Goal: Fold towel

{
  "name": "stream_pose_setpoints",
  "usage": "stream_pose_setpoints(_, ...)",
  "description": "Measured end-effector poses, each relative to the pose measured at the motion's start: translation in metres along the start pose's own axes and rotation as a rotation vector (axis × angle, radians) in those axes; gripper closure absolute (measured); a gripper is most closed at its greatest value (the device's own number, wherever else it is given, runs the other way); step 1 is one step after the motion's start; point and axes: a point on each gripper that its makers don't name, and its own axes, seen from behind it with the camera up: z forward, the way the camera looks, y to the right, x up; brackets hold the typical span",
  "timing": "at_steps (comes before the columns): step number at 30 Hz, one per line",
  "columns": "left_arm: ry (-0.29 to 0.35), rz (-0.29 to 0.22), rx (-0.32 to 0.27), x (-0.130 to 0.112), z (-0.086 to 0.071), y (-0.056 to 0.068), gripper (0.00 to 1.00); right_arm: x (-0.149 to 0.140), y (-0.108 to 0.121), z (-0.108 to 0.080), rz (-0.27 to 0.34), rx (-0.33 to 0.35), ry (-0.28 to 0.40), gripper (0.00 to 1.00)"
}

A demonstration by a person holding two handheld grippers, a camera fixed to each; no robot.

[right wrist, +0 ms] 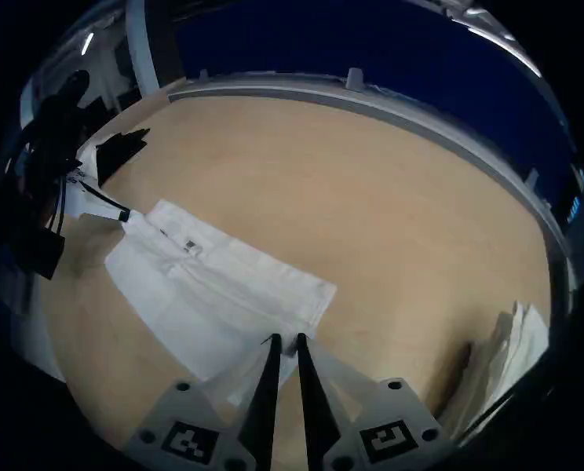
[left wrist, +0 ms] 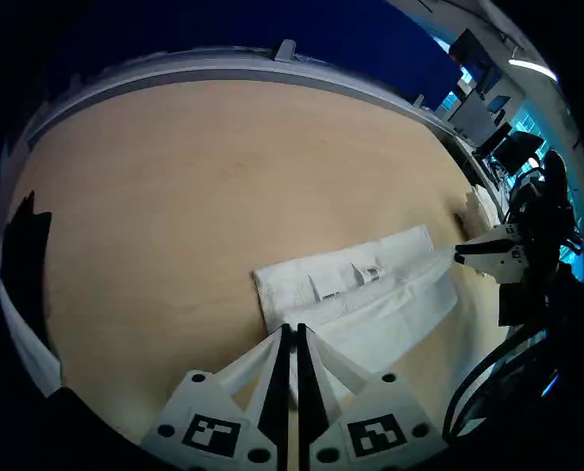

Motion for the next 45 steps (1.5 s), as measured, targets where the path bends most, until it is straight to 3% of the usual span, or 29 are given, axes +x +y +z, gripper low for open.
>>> stream_pose_setpoints(7,0.031,0.020,0.038,0.009,0.005,-0.010,0.85,0.006,0.005,0.005,0.005,-0.029,0.016,0.78)
stream_pose_setpoints(8,0.036,0.024,0.045,0.010,0.005,-0.011,0.78,0.006,0.006,0.006,0.004,-0.034,0.020,0.76)
stream_pose_setpoints(12,0.054,0.044,0.072,0.015,0.003,-0.018,0.46,0.009,0.012,0.007,-0.003,-0.065,0.036,0.52)
stream_pose_setpoints(15,0.069,0.056,0.091,0.019,-0.001,-0.022,0.23,0.009,0.015,0.005,-0.009,-0.078,0.046,0.25)
stream_pose_setpoints(17,0.079,0.061,0.101,0.021,-0.003,-0.024,0.11,0.009,0.016,0.004,-0.011,-0.088,0.050,0.13)
stream_pose_setpoints(19,0.089,0.063,0.114,0.021,-0.006,-0.027,0.07,0.007,0.018,0.003,-0.012,-0.095,0.053,0.05)
stream_pose_setpoints(20,0.094,0.064,0.120,0.022,-0.008,-0.029,0.07,0.006,0.018,0.002,-0.012,-0.098,0.055,0.01)
stream_pose_setpoints(32,0.100,0.060,0.129,0.000,-0.024,-0.024,0.07,-0.014,0.006,-0.011,-0.010,-0.074,0.052,0.01)
stream_pose_setpoints(45,0.087,0.023,0.130,-0.057,-0.050,-0.009,0.07,-0.052,-0.015,-0.037,0.001,-0.068,0.043,0.01)
